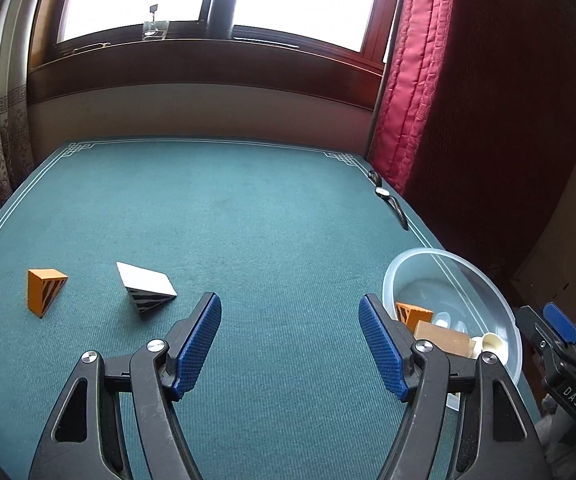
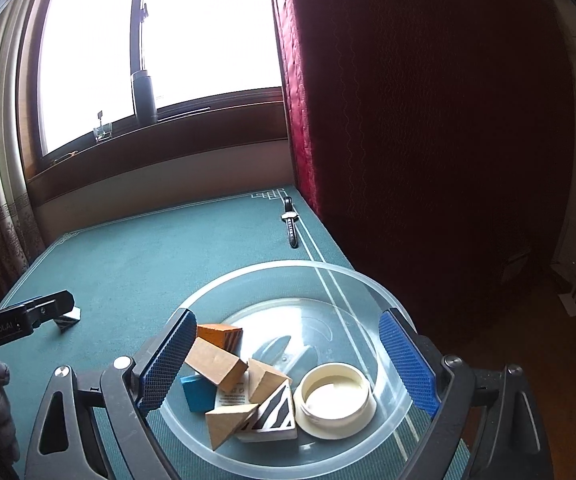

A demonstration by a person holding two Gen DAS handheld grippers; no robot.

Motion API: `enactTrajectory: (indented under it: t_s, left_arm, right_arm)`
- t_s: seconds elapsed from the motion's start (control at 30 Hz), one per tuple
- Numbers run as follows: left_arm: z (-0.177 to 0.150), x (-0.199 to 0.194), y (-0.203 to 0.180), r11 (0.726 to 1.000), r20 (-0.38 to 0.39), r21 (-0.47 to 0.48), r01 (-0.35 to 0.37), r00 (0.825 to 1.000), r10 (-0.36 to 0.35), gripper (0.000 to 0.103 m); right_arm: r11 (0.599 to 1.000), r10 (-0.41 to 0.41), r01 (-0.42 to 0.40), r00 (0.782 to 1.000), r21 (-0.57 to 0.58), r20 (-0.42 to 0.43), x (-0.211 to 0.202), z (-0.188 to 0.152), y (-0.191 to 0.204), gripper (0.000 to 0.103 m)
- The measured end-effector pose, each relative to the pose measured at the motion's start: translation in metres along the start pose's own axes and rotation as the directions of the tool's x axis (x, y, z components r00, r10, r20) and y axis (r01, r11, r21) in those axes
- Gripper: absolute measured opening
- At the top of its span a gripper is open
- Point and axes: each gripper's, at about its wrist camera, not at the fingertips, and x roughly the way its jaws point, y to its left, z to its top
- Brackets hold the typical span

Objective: Organize rigid objects
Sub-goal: 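Move both open tools from the basin back to the remaining blocks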

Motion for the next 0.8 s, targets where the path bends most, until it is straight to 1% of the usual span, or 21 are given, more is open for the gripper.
enactTrajectory:
  t_s: [0.13,0.33,0.5,0.6,0.8]
  left_arm:
    - [0.005,-0.011,0.013,0.999,0.015,-0.012,-0.032,0.999,0.032,0.072]
    - [0.014,-0.029,0.028,0.996,0.042,0.013,-0.087,0.995,0.087,0.072]
    - [0.018,-0.044,0.049,0.994,0.066,-0.011,-0.112,0.991,0.113,0.072]
    - [0.018,-0.049,0.061,0.992,0.075,-0.024,-0.125,0.989,0.127,0.075]
    - [0.021,-0.055,0.082,0.988,0.080,-0.058,-0.143,0.986,0.148,0.075]
  right_arm:
    - [0.998,0.047,-0.047,0.999,-0.038,0.004,-0.002,0.006,0.018,0.095]
    - [0.988,0.123,-0.123,0.992,-0.090,-0.002,0.000,0.015,0.051,0.096]
    - [0.977,0.174,-0.176,0.984,-0.118,-0.022,0.008,0.020,0.081,0.096]
    - [0.971,0.200,-0.203,0.979,-0.122,-0.035,0.013,0.019,0.097,0.096]
    - [0.962,0.247,-0.253,0.967,-0.103,-0.063,0.020,0.014,0.117,0.096]
